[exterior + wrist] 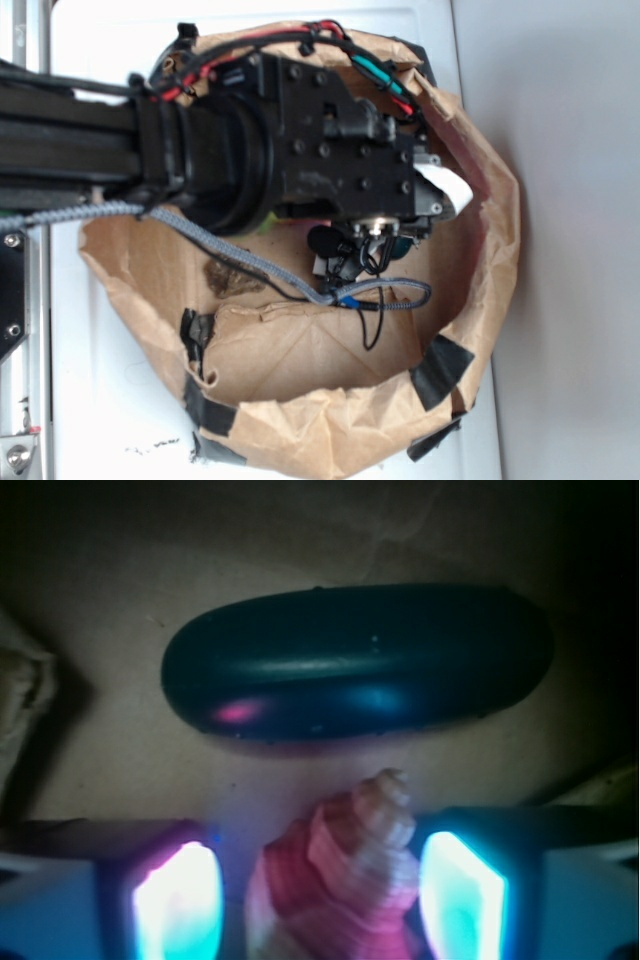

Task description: Grab the shell.

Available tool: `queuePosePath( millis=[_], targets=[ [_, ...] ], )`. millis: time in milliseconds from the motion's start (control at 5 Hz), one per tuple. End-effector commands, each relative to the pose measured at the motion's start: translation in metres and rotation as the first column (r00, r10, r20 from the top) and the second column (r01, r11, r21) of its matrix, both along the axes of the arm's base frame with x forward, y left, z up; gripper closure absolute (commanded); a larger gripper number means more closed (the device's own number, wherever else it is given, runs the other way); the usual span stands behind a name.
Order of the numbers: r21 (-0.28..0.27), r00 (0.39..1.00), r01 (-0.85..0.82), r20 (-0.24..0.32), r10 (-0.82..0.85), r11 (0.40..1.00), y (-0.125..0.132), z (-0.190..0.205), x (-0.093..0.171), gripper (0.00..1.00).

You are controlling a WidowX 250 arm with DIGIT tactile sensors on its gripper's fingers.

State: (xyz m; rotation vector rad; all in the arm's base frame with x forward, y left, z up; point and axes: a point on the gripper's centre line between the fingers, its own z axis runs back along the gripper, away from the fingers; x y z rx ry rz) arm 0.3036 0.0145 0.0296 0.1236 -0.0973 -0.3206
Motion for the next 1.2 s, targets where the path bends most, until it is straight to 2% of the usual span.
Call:
queuePosePath(
  millis=[0, 200, 400, 600, 800, 1000],
  targets=[
    [0.015, 0.995, 0.025, 0.098, -0.026, 1.000, -0.002, 0.010, 0.017, 1.00],
    [-0.055, 0.988, 0.021, 0.157, -0.012, 0.998, -0.002, 0.044, 0.014, 1.00],
    [-0.169, 0.980, 0.018, 0.198, 0.016, 0.986, -0.020, 0.094, -0.019, 1.00],
    [-0.265, 0.978, 0.042, 0.206, 0.014, 0.963, -0.028, 0.144, -0.037, 1.00],
    [-0.279, 0.968, 0.037, 0.249, 0.035, 0.960, -0.027, 0.187, -0.051, 1.00],
    [-0.274, 0.965, 0.041, 0.261, 0.034, 0.961, -0.024, 0.192, -0.055, 1.00]
  ],
)
